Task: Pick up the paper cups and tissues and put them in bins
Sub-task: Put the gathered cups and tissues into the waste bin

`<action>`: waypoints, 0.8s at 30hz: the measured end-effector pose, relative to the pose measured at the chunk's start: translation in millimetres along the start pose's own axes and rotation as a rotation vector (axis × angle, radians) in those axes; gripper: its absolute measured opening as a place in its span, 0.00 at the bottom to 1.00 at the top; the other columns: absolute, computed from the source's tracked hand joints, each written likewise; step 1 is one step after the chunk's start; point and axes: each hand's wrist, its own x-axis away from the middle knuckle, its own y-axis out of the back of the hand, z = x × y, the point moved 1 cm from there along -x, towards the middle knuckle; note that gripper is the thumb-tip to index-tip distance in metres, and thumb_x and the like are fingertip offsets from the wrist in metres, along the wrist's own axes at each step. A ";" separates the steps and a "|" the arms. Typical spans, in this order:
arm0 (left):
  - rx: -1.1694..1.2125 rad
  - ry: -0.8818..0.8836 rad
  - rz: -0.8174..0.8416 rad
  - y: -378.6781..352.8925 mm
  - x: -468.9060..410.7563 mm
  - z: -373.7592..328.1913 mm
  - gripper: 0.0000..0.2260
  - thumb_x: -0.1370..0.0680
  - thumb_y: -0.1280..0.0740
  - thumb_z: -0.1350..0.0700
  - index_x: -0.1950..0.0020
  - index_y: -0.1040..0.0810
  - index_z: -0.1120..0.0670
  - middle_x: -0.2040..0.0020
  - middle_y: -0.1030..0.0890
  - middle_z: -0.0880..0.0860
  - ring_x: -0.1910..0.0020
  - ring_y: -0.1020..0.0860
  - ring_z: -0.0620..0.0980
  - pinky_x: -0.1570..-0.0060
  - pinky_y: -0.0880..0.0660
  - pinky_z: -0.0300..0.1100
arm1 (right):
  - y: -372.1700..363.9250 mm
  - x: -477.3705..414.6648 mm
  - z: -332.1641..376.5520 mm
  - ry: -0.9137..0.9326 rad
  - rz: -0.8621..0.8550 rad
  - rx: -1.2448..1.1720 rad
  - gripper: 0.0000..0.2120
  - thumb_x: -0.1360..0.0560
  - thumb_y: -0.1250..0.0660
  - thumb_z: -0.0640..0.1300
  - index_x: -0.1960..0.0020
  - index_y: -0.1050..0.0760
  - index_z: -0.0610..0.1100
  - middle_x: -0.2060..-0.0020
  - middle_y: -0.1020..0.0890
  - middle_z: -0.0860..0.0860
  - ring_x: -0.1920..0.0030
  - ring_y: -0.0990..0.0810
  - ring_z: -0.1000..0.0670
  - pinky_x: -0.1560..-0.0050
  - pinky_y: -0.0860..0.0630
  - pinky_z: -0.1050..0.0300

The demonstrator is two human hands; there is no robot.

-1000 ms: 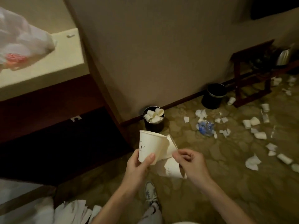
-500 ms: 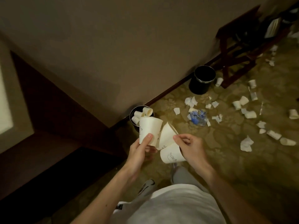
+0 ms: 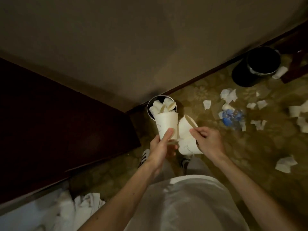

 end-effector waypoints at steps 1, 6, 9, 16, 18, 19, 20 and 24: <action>0.018 0.027 -0.001 0.2 -15.7 0.9 0.23 0.24 0.32 0.42 0.36 0.26 0.56 0.52 0.17 0.56 0.60 0.20 0.50 0.61 0.24 0.43 | -3.7 -14.6 -2.3 -0.011 0.005 0.020 0.15 0.24 0.30 0.50 0.43 0.19 0.42 0.49 0.16 0.49 0.52 0.20 0.53 0.56 0.23 0.59; -0.002 0.154 -0.012 13.2 -107.1 17.7 0.24 0.24 0.34 0.37 0.37 0.24 0.54 0.53 0.17 0.53 0.58 0.19 0.49 0.58 0.24 0.44 | -40.3 -85.2 -29.1 -0.088 0.005 0.066 0.12 0.25 0.29 0.48 0.46 0.18 0.41 0.55 0.17 0.53 0.61 0.26 0.67 0.62 0.33 0.70; -0.041 0.220 -0.054 27.5 -173.1 38.0 0.25 0.26 0.34 0.35 0.39 0.22 0.51 0.50 0.16 0.52 0.55 0.17 0.48 0.54 0.21 0.45 | -71.5 -128.5 -57.2 -0.140 -0.011 0.097 0.13 0.25 0.29 0.49 0.45 0.18 0.43 0.54 0.18 0.54 0.59 0.24 0.62 0.61 0.31 0.67; -0.158 0.313 -0.310 71.8 -321.9 87.5 0.16 0.29 0.27 0.39 0.58 0.22 0.50 0.63 0.20 0.49 0.70 0.23 0.41 0.76 0.29 0.33 | -136.6 -206.3 -131.3 -0.309 -0.004 0.141 0.15 0.24 0.32 0.55 0.45 0.19 0.46 0.51 0.16 0.46 0.51 0.18 0.44 0.49 0.20 0.42; -0.203 0.305 -0.360 86.1 -360.2 92.0 0.16 0.28 0.27 0.40 0.59 0.23 0.52 0.64 0.21 0.49 0.73 0.23 0.40 0.82 0.33 0.30 | -146.5 -223.1 -144.2 -0.350 -0.026 0.107 0.15 0.25 0.31 0.56 0.45 0.19 0.47 0.51 0.16 0.45 0.52 0.18 0.45 0.52 0.19 0.43; -0.223 0.306 -0.375 92.0 -376.1 92.1 0.16 0.28 0.27 0.40 0.58 0.24 0.52 0.61 0.20 0.50 0.67 0.20 0.42 0.81 0.32 0.31 | -150.5 -229.5 -148.5 -0.360 -0.035 0.080 0.15 0.25 0.31 0.55 0.46 0.18 0.47 0.52 0.16 0.46 0.53 0.17 0.46 0.55 0.19 0.46; -0.247 0.302 -0.392 97.8 -395.8 93.5 0.17 0.28 0.27 0.40 0.57 0.26 0.52 0.57 0.20 0.52 0.59 0.18 0.46 0.79 0.30 0.34 | -156.7 -237.5 -154.4 -0.370 -0.037 0.059 0.14 0.25 0.31 0.55 0.45 0.18 0.46 0.52 0.16 0.47 0.54 0.18 0.47 0.59 0.20 0.50; -0.330 0.264 -0.464 112.1 -466.6 93.2 0.20 0.25 0.30 0.40 0.46 0.28 0.55 0.42 0.21 0.57 0.43 0.21 0.56 0.62 0.24 0.42 | -175.4 -261.1 -169.6 -0.374 -0.031 0.003 0.08 0.25 0.30 0.53 0.52 0.19 0.49 0.55 0.17 0.49 0.55 0.18 0.48 0.62 0.24 0.56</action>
